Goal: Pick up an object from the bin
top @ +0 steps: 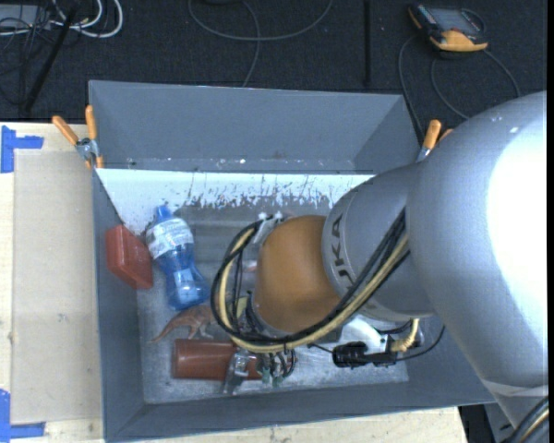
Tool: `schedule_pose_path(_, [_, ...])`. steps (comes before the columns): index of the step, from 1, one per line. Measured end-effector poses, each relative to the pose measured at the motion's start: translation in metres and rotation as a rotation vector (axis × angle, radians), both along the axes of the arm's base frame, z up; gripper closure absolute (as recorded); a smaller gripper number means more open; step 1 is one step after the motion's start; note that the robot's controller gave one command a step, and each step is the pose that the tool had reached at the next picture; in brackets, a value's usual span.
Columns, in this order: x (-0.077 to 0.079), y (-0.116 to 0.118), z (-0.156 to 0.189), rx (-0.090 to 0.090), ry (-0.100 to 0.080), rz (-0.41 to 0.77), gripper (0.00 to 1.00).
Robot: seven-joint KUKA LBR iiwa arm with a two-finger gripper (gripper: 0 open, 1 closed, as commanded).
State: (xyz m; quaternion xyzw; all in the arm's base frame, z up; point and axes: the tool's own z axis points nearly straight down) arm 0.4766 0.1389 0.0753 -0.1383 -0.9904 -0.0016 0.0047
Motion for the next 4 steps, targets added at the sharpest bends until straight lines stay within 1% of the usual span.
schedule_pose_path(1, [0.0,0.0,0.0,0.0,0.0,-0.001,1.0])
schedule_pose_path(2, [0.001,-0.009,0.035,-0.006,0.002,-0.009,1.0])
schedule_pose_path(3, [0.005,0.001,0.111,-0.006,-0.002,0.023,1.0])
schedule_pose_path(4, [0.01,-0.015,0.172,-0.005,-0.003,0.035,1.0])
